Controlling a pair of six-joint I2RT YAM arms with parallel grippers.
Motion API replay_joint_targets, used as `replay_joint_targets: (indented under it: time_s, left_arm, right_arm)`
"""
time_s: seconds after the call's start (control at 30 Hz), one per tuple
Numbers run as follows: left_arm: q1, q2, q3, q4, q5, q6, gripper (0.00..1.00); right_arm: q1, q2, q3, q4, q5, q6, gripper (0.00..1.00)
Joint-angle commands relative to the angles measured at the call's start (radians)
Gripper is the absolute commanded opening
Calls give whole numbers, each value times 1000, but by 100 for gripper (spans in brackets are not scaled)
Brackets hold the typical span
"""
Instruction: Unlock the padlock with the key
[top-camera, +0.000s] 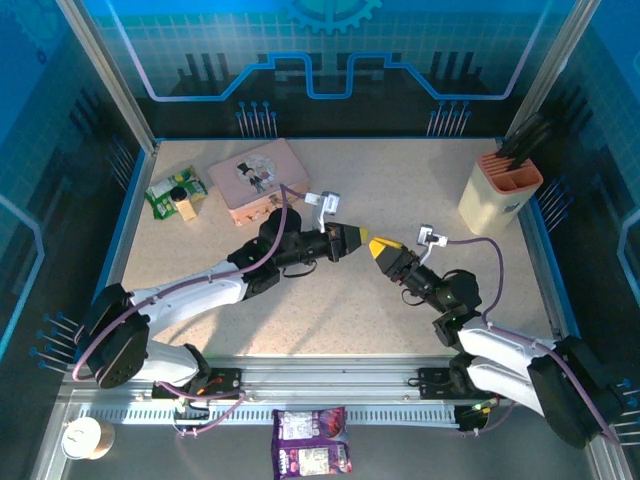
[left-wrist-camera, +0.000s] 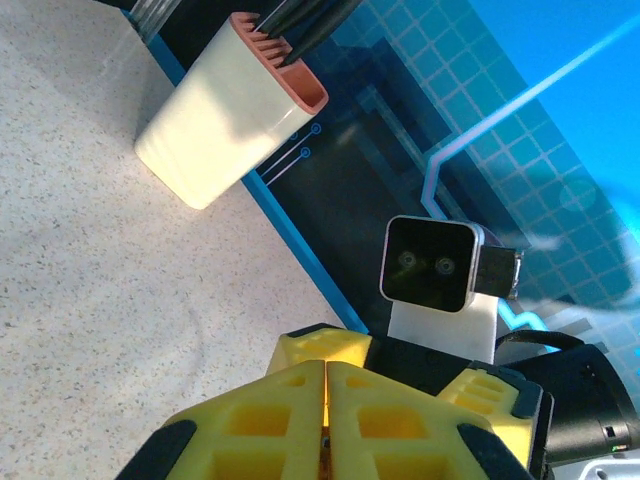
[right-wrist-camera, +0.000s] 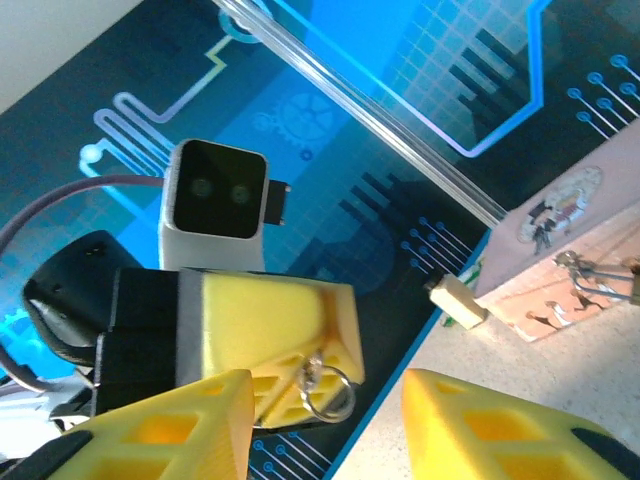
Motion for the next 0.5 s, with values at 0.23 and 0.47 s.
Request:
replay_joint_targets:
  time_s: [0.23,0.47]
  left_arm:
    - [-7,19,23,90,56,-54,10]
    - [-9,35,22,110,72,-84,10]
  right_arm:
    - [-10,36,13,126,-44,-5,31]
    - [-3,39,21,130,-54,-9,30]
